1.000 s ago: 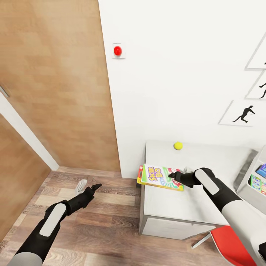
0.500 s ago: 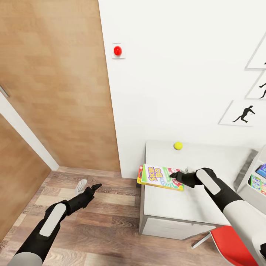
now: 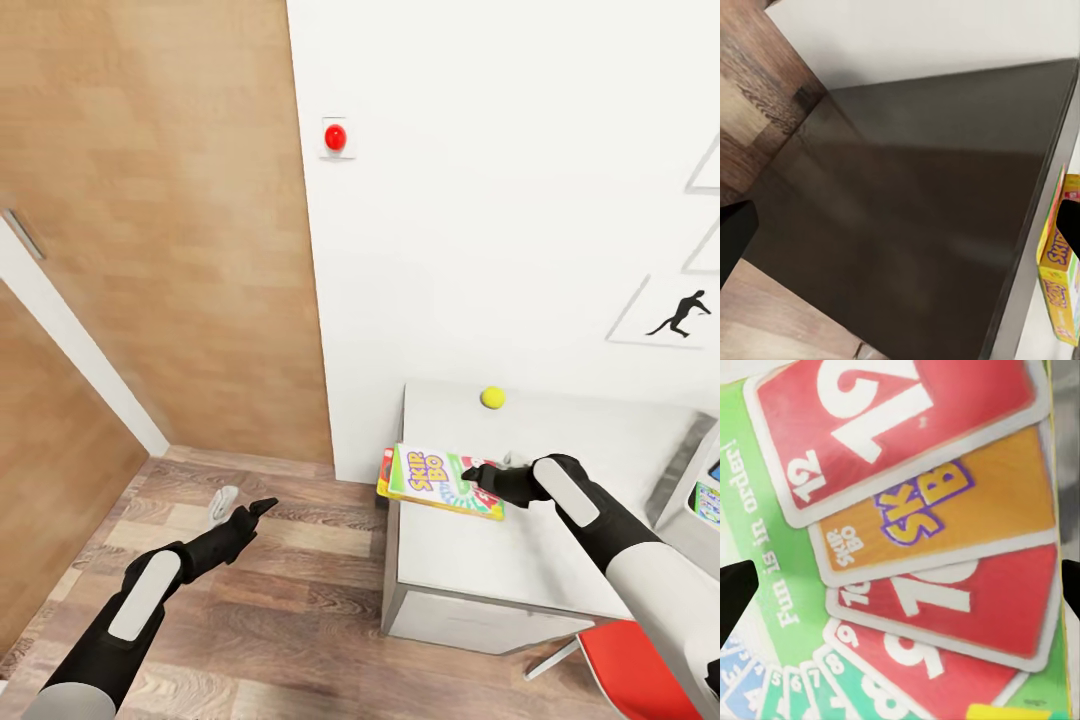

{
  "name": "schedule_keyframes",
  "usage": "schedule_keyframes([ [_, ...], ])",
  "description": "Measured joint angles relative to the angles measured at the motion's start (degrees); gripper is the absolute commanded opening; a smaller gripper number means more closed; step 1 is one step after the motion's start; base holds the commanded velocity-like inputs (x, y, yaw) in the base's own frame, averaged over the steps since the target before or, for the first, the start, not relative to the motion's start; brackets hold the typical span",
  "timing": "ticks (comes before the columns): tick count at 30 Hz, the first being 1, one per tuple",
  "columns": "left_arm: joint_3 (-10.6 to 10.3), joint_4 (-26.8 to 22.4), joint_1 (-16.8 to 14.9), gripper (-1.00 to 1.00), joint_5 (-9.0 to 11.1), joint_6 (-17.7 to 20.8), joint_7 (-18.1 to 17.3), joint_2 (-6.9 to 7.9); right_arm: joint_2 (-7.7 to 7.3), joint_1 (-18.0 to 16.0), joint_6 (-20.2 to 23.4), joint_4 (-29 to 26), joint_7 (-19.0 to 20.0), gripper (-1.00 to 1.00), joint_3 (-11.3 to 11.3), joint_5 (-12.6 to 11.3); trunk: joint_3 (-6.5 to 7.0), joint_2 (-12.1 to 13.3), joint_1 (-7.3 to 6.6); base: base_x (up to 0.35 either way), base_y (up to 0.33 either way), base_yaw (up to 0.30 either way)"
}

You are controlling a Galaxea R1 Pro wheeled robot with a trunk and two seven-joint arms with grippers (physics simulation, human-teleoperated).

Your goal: Put all the toys in the child's room - the three board games (two on the bed and one on the table), the two jigsaw puzzles on the table, and the tennis ball on the table - inside the toy box on the table in the child's room.

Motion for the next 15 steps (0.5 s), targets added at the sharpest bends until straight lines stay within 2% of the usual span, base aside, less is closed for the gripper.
schedule_keyframes([
  [15,-0.12,0.01,-0.01,1.00,-0.09,0.00,0.00,-0.01,-0.32,0.02,-0.03,0.02,0.02,1.00,-0.01,-0.01,0.00,0.00,0.00,0.000,0.000,0.025],
])
